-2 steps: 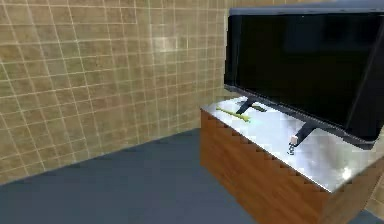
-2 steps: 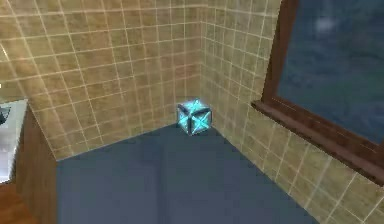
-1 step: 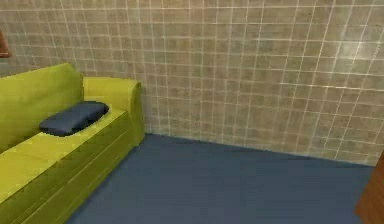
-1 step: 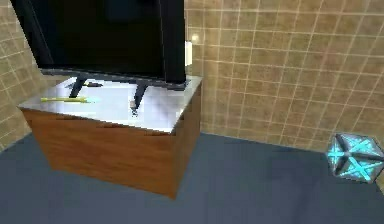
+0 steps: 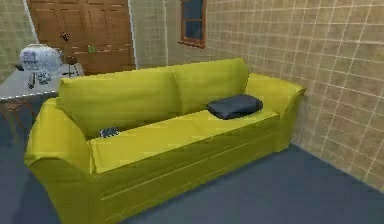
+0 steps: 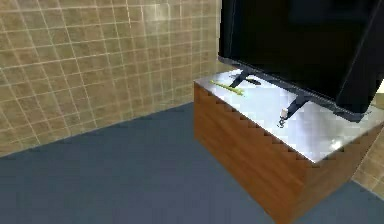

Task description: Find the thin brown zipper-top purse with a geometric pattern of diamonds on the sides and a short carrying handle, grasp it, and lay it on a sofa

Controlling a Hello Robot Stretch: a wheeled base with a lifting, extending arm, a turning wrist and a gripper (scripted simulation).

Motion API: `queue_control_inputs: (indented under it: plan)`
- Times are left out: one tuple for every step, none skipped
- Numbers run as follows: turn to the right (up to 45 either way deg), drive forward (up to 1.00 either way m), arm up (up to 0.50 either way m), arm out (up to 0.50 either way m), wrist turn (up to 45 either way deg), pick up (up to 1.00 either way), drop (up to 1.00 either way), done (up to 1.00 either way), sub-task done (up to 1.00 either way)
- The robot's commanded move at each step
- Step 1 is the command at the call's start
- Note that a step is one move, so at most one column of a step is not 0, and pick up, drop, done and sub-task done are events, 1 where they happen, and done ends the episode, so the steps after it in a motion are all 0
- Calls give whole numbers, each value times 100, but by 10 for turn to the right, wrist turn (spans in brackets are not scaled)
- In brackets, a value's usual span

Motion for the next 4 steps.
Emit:
queue_control_inputs:
  plan:
    - [-450,0,0,0,0,0,0,0,0]
    - [-150,0,0,0,0,0,0,0,0]
    - [0,100,0,0,0,0,0,0,0]
    - [-60,0,0,0,0,0,0,0,0]
